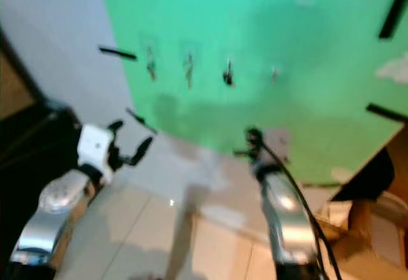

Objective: Hang keys on a hook

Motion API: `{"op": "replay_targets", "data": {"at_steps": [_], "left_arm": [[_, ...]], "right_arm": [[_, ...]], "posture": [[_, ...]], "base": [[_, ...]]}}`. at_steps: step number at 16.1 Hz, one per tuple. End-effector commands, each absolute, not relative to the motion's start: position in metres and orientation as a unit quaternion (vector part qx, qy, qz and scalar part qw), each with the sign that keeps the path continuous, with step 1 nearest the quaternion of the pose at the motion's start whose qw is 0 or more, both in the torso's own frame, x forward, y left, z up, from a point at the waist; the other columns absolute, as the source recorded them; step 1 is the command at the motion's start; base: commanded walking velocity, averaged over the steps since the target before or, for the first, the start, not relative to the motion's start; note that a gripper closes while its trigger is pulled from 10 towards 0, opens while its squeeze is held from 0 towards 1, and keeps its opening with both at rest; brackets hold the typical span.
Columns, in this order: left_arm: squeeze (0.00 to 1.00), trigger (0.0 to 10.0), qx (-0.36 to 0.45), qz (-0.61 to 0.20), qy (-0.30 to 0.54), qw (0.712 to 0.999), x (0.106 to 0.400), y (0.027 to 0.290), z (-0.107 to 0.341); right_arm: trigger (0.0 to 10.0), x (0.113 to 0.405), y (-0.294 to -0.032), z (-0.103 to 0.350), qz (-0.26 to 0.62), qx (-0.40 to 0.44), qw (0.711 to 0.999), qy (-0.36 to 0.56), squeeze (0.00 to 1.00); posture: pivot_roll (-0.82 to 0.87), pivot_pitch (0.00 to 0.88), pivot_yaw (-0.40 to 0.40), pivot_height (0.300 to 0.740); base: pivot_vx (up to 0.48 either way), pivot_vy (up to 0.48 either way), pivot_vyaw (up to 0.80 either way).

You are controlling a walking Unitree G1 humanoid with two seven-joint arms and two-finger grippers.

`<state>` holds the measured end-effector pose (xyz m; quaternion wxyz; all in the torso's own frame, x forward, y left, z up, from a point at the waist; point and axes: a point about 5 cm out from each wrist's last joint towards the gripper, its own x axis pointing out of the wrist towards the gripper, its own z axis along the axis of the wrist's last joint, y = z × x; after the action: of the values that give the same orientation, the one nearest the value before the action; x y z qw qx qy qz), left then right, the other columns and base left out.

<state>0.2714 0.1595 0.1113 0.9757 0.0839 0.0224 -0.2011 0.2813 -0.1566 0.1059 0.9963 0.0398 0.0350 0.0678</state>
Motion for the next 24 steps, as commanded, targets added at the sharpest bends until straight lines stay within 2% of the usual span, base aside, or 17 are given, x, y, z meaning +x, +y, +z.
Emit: {"op": "replay_targets", "data": {"at_steps": [1,12,17,19,24], "left_arm": [[0.15,10.0,0.083,-0.21,0.008,0.974,0.272,0.154,0.116],[0.14,10.0,0.071,-0.382,0.026,0.921,0.25,0.147,0.119],[0.14,10.0,0.013,-0.444,0.02,0.896,0.242,0.136,0.129],[0.14,10.0,0.013,-0.446,0.02,0.895,0.242,0.135,0.13],[0.14,10.0,0.015,-0.452,0.024,0.892,0.242,0.134,0.131]], "right_arm": [[10.0,0.28,-0.165,0.108,0.061,0.044,0.997,0.027,0.0],[10.0,0.282,-0.174,0.13,0.125,0.085,0.988,-0.02,0.0],[10.0,0.282,-0.171,0.154,0.188,0.202,0.959,-0.063,0.0],[10.0,0.282,-0.171,0.159,0.196,0.215,0.954,-0.071,0.0],[10.0,0.294,-0.182,0.179,0.162,0.282,0.94,-0.107,0.0]], "posture": [[-0.06,0.0,0.01,0.74],[-0.06,0.0,-0.011,0.74],[-0.06,0.0,-0.017,0.74],[-0.06,0.0,-0.018,0.74],[-0.06,0.0,-0.029,0.74]], "base": [[0.371,0.0,0.8],[0.0,0.0,0.0],[0.0,0.0,0.0],[0.0,0.0,0.0],[0.0,0.0,0.0]]}}
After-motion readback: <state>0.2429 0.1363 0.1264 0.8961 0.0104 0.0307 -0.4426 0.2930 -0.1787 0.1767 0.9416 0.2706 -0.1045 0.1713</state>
